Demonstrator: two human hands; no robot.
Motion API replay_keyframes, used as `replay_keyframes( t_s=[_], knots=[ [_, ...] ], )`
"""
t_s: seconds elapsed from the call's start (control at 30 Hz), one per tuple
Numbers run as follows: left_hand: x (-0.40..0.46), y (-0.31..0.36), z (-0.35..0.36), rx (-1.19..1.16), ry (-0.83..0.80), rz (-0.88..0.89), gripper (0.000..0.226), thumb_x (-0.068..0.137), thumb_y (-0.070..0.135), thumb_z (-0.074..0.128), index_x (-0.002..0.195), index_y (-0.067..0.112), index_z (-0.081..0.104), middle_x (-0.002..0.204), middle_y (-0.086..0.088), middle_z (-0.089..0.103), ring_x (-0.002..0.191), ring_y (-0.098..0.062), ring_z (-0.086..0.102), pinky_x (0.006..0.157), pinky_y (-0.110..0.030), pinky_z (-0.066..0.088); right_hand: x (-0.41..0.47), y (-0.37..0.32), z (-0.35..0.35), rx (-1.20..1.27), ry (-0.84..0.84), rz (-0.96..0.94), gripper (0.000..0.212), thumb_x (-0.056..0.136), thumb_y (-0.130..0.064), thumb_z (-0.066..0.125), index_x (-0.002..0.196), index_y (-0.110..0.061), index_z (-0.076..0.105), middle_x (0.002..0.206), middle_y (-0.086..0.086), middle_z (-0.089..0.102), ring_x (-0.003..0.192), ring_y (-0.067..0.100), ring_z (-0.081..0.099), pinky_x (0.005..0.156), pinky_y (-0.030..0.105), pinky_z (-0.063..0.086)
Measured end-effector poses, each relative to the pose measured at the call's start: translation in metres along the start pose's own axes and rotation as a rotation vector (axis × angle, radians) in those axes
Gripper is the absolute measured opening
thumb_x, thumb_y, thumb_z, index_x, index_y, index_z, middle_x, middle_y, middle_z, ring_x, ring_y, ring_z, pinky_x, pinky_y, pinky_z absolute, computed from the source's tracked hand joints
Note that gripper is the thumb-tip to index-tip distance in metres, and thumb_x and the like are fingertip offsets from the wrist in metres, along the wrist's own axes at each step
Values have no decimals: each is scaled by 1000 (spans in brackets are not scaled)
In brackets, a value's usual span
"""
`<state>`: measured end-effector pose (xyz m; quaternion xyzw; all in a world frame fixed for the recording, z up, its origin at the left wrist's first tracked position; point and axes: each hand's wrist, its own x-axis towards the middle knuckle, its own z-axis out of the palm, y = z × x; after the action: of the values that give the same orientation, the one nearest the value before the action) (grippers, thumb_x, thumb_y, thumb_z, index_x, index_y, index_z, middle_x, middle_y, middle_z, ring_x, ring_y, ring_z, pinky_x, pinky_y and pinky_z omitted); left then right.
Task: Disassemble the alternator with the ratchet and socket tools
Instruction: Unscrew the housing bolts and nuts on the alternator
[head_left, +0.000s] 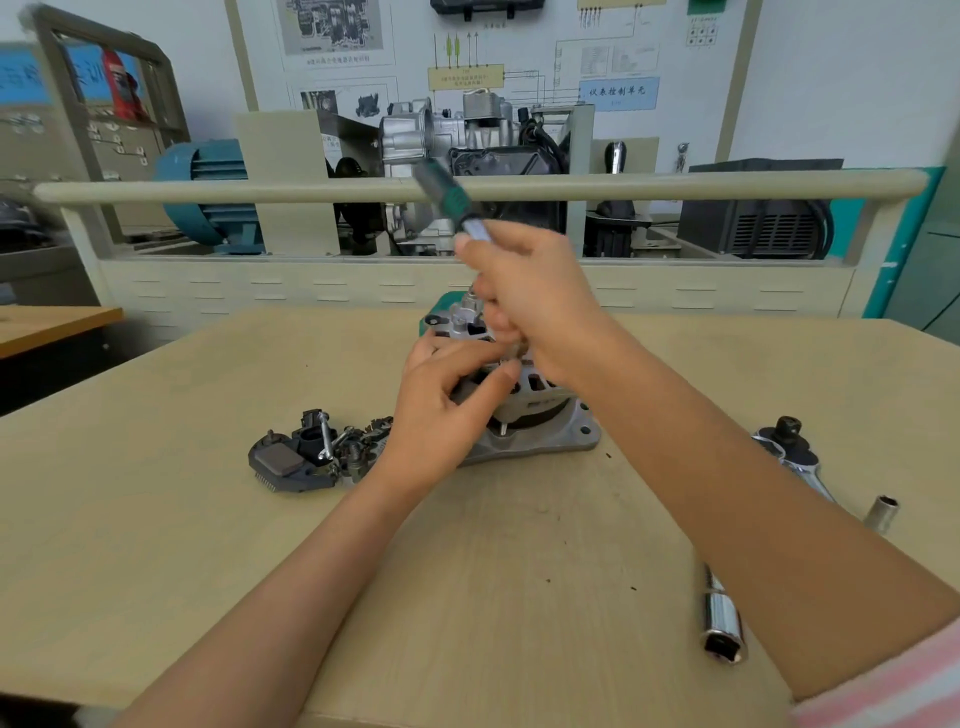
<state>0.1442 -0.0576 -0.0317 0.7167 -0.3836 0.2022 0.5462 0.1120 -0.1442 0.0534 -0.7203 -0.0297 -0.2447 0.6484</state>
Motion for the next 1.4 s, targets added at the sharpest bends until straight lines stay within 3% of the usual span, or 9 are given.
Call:
replay_keyframes(
  t_s=[0.13, 0.27, 0.43, 0.67, 0.83, 1.13, 1.2, 1.33, 1.4],
  knots=[
    [0, -1, -4, -53, -33, -28, 29, 88, 29, 36, 85, 45, 60, 78, 27, 60, 92, -1, 44, 91, -18, 30, 1, -5, -11, 178, -15, 94, 12, 94, -14, 54, 84, -18, 58, 50, -4, 33, 32, 4, 24, 32, 14, 18],
    [2, -3, -3, -96, -41, -45, 36, 86, 24, 33, 91, 48, 59, 88, 42, 58, 100, 5, 42, 96, -27, 33, -2, 1, -10, 102, -40, 82, 11, 95, -13, 53, 87, -16, 60, 53, -2, 33, 32, 4, 25, 31, 14, 19],
    [1, -3, -3, -79, -32, -41, 36, 85, 22, 34, 89, 48, 59, 95, 29, 59, 103, -4, 43, 92, -11, 27, -1, 2, -9, 37, -28, 17, 15, 94, -14, 54, 84, -20, 62, 53, 0, 34, 33, 6, 24, 32, 14, 19],
    [1, -3, -2, -90, -42, -36, 33, 85, 22, 35, 88, 44, 60, 93, 23, 61, 103, -9, 44, 95, -18, 29, 4, 7, -11, 57, -12, 38, 16, 94, -15, 54, 81, -23, 60, 52, -2, 34, 32, 5, 24, 32, 14, 19],
    [0, -5, -1, -69, -49, -42, 29, 82, 24, 42, 90, 28, 69, 84, 14, 59, 93, 4, 41, 92, -20, 30, 6, 6, -10, -103, -252, 16, 14, 93, -16, 57, 106, -16, 62, 50, -4, 36, 30, 1, 28, 31, 14, 23],
    [5, -9, -6, -50, -99, -85, 23, 80, 15, 71, 99, 28, 68, 105, -8, 60, 112, -14, 44, 99, -17, 34, 11, -4, -14, -58, -607, 166, 9, 94, -13, 55, 100, -14, 61, 45, -6, 36, 30, 3, 28, 32, 13, 21],
    [5, -7, -4, -62, -64, -59, 21, 78, 14, 72, 94, 27, 70, 91, 2, 66, 107, -22, 46, 99, -26, 37, 7, -1, -14, -49, -469, 122, 13, 94, -16, 55, 103, -10, 63, 46, -7, 38, 32, 3, 29, 34, 14, 24],
    [5, -9, -3, -24, -33, -18, 44, 77, 0, 68, 70, 43, 60, 56, 20, 56, 84, -22, 42, 84, 1, 24, -10, 19, 11, 51, 406, -42, 25, 100, -22, 41, 81, -9, 51, 65, 6, 47, 53, 17, 44, 50, 31, 37],
    [4, -8, -2, -9, -23, -24, 44, 77, -3, 66, 72, 41, 61, 61, 21, 53, 86, -22, 42, 81, 4, 22, -13, 21, 20, 328, 616, 36, 24, 102, -19, 29, 79, -15, 36, 78, 14, 49, 62, 23, 49, 54, 32, 41]
  ],
)
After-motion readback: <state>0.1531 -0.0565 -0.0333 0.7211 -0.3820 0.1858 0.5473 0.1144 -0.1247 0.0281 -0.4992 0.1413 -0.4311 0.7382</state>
